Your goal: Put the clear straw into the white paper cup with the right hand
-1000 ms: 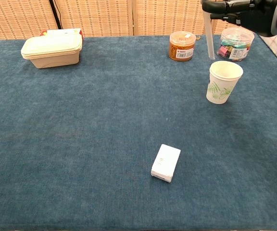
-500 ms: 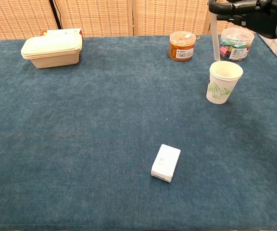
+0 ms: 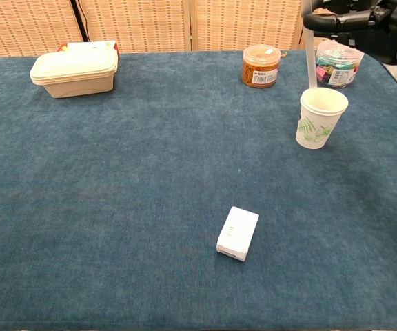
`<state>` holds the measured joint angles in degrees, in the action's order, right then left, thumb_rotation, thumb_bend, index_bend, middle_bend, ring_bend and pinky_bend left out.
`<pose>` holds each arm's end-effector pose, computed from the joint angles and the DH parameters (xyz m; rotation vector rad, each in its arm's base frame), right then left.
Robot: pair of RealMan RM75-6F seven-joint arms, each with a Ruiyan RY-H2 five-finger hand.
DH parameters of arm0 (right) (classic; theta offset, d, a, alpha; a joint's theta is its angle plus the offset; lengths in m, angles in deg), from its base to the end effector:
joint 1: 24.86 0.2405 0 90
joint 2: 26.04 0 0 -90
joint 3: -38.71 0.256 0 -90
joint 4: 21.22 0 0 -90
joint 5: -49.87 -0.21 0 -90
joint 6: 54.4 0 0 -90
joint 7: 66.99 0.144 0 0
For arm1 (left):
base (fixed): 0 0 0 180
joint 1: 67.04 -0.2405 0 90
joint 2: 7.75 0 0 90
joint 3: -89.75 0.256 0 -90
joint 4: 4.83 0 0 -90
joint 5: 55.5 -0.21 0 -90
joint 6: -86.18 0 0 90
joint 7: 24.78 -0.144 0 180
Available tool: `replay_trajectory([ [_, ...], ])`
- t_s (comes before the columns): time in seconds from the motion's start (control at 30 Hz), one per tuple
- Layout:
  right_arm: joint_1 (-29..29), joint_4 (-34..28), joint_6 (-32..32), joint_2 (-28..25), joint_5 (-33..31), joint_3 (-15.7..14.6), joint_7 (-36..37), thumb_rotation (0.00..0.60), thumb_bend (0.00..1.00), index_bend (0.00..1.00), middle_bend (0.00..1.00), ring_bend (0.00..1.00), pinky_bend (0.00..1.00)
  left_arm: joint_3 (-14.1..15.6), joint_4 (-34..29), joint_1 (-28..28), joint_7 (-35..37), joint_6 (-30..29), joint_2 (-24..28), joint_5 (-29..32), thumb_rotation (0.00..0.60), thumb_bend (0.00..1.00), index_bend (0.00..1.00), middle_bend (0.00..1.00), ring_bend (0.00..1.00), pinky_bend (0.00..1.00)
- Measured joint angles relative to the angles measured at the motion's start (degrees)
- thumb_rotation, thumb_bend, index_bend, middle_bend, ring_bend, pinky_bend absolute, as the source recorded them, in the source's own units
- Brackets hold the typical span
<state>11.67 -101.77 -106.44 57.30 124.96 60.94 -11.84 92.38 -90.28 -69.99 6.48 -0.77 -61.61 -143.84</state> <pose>-0.1619 -0.3827 0.0541 1.1373 -1.9216 1.7608 -0.3620 0.1152 0.2240 -1.2353 -1.1968 -0.9613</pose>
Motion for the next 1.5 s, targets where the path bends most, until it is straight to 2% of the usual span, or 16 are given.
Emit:
replay_trajectory([
  [0.47,0.0,2.3,-0.5,1.2,0.6,-2.0,1.9,0.6,0.48,0.58,0.0,0.0,0.0,0.0,0.0,0.0,-0.2,0.0,-0.1,-0.1,0.6,0.0,0.0,0.0,0.0,0.0],
  [0.93,0.0,7.4,-0.7,3.6,1.7,-4.3,4.1,0.6,0.47,0.57,0.0,0.0,0.0,0.1,-0.2,0.1,-0.5,0.2,-0.1,-0.2,0.6,0.0,0.0,0.0,0.0,0.0],
  [1.07,0.2,9.6,-1.0,4.8,2.1,-5.0,3.9,0.6,0.47,0.51,0.0,0.0,0.0,0.1,-0.2,0.0,-0.5,0.2,-0.1,-0.2,0.6,0.0,0.0,0.0,0.0,0.0],
  [1.23,0.4,11.0,-1.4,5.3,3.2,-5.9,4.2,0.6,0.44,0.37,0.0,0.0,0.0,0.2,-0.1,0.1,-0.5,0.2,-0.1,-0.3,0.6,0.0,0.0,0.0,0.0,0.0],
  [1.3,0.4,11.6,-1.6,5.4,3.6,-6.1,4.6,0.6,0.35,0.28,0.0,0.0,0.0,0.2,-0.1,0.1,-0.4,0.1,-0.1,-0.3,0.6,0.0,0.0,0.0,0.0,0.0],
  [1.4,0.3,12.4,-2.2,5.6,4.3,-6.7,5.3,0.6,0.21,0.21,0.0,0.0,0.0,0.2,0.0,0.0,-0.2,0.0,-0.1,-0.3,0.6,0.0,0.0,0.0,0.0,0.0],
  [1.5,0.1,12.9,-3.1,5.6,5.1,-7.1,5.6,0.6,0.18,0.19,0.0,0.0,0.0,0.2,0.1,0.0,-0.1,0.0,-0.1,-0.4,0.6,0.0,0.0,0.0,0.0,0.0],
])
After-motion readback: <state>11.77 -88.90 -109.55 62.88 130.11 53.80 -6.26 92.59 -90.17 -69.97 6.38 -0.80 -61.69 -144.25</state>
